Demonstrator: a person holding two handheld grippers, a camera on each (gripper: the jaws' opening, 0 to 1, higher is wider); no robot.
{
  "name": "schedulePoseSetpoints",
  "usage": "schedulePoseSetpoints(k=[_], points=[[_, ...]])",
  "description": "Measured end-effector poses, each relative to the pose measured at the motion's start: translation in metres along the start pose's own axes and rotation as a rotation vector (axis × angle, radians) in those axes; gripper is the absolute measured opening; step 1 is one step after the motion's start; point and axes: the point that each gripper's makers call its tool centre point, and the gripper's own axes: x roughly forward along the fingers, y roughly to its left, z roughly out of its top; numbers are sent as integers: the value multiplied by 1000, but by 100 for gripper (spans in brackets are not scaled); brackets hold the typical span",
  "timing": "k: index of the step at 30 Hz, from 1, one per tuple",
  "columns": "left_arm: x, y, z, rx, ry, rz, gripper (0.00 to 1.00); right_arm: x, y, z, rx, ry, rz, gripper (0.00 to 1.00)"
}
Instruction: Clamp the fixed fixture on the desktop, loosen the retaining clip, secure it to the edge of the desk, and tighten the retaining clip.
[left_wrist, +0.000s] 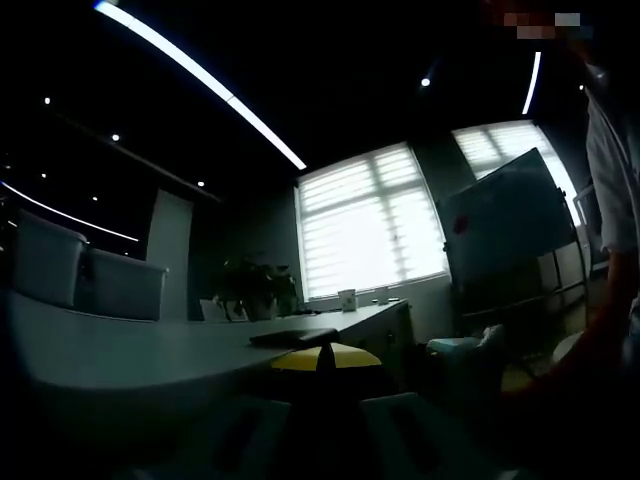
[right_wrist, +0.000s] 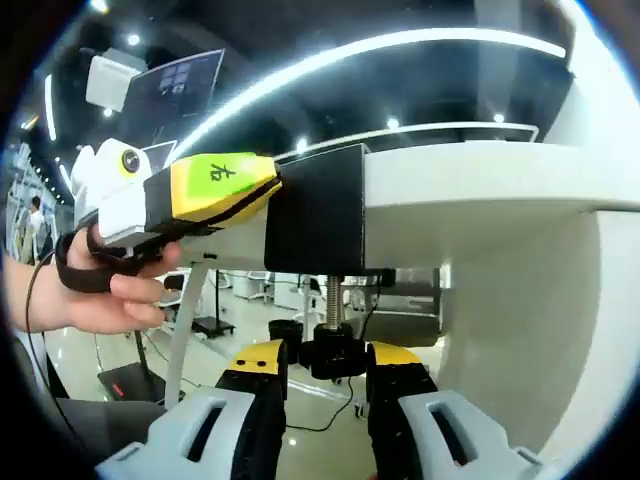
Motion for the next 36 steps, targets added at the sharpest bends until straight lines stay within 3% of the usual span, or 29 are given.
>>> schedulePoseSetpoints(k=[5,6,8,13,16,19,30,36], points=[[0,-1,0,2,1,1,1,-16,16,-6,43,7,-47,36],[0,-1,0,3,3,2,1,-21,10,-7,61,9,-108,37],[0,-1,0,7,5,2,1,-29,11,-6,78,11,-157,37],[0,0,0,3,3,-1,1,-37,-9,3,5,24,-309,39],[-1,2,-1,5,6,-1,1,-33,-10,18,-25,-21,-311,38],[-1,2,-1,9,9,1,1,-25,-5,22,-52,-20,-311,38],[-1,1,-1,9,8,0,1,-4,-8,14,-62,17,-319,32],[-1,1,-1,8,5,-1,1,-5,-8,10,-61,29,-306,26]])
